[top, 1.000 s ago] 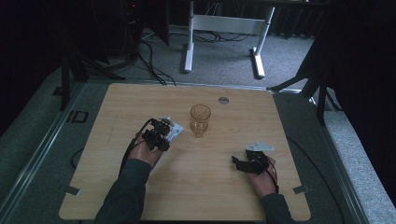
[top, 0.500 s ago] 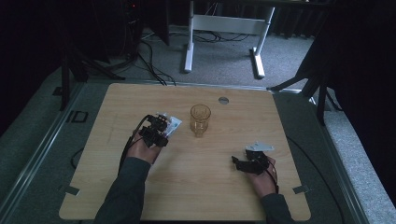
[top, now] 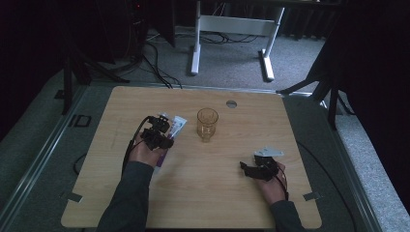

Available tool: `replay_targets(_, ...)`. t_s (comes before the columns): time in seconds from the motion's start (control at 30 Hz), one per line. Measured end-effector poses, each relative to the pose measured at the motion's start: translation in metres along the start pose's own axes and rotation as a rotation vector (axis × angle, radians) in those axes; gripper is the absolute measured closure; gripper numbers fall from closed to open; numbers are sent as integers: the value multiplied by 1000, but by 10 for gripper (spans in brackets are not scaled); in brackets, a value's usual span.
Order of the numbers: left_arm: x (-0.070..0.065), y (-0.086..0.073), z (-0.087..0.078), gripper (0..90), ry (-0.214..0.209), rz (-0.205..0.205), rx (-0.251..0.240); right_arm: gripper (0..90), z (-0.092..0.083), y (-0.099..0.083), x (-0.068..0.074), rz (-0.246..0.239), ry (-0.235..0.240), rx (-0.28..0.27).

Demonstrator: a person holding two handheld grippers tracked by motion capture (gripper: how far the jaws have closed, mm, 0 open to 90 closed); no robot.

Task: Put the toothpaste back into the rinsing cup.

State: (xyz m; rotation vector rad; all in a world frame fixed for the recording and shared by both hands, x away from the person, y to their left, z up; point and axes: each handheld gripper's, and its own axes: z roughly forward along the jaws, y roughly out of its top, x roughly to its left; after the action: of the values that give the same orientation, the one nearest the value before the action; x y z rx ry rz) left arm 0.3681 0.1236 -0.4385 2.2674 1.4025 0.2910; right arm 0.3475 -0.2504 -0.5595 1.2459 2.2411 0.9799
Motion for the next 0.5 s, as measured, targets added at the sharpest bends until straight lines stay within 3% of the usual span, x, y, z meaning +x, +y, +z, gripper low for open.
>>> replay_targets(0.5,10,2,-8,738,-26,-54,-68,282,0,0,0,1,0,0)
